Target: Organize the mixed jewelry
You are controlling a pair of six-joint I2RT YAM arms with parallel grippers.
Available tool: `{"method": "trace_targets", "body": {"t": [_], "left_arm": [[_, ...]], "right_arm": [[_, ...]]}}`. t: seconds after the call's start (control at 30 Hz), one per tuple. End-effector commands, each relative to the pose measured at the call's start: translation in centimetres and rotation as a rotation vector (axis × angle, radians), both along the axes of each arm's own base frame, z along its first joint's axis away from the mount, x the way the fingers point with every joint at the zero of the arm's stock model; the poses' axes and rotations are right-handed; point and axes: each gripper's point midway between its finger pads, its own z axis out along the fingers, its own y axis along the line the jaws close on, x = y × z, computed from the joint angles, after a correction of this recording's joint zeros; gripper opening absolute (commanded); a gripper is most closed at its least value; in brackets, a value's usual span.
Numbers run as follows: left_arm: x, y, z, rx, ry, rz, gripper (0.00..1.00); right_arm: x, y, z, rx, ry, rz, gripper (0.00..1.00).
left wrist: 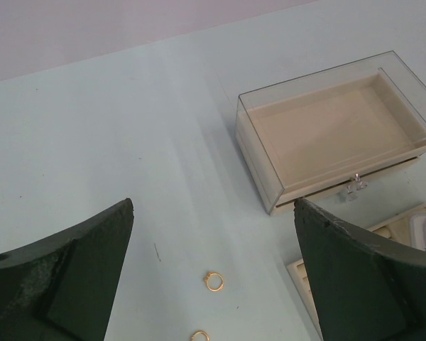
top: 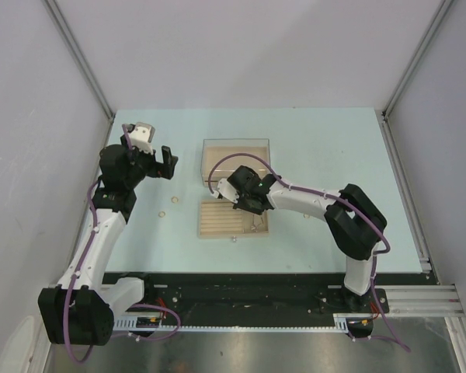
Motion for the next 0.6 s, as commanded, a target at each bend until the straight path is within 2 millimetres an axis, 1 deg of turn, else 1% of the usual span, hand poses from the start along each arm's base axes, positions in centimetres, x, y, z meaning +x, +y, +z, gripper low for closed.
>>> {"method": "trace_targets", "body": {"t": [0.0, 0.2, 0.57], "left_arm": [[0.4, 0.1, 0.7, 0.021, -0.042, -0.008, 1.0], [0.3, 0.1, 0.8, 0.022, -0.046, -0.007, 1.0], [0.4, 0.1, 0.8, 0.024, -0.048, -0.007, 1.0]], "right_arm": [[1.4, 1.0, 0.5, 0.022, -0.042, -0.002, 0.0], [1.8, 1.1, -0.1, 0.008, -0.049, -0.004, 0.0], [2.9, 1.2, 0.0, 0.002, -0.077, -0.021, 0.0]]}}
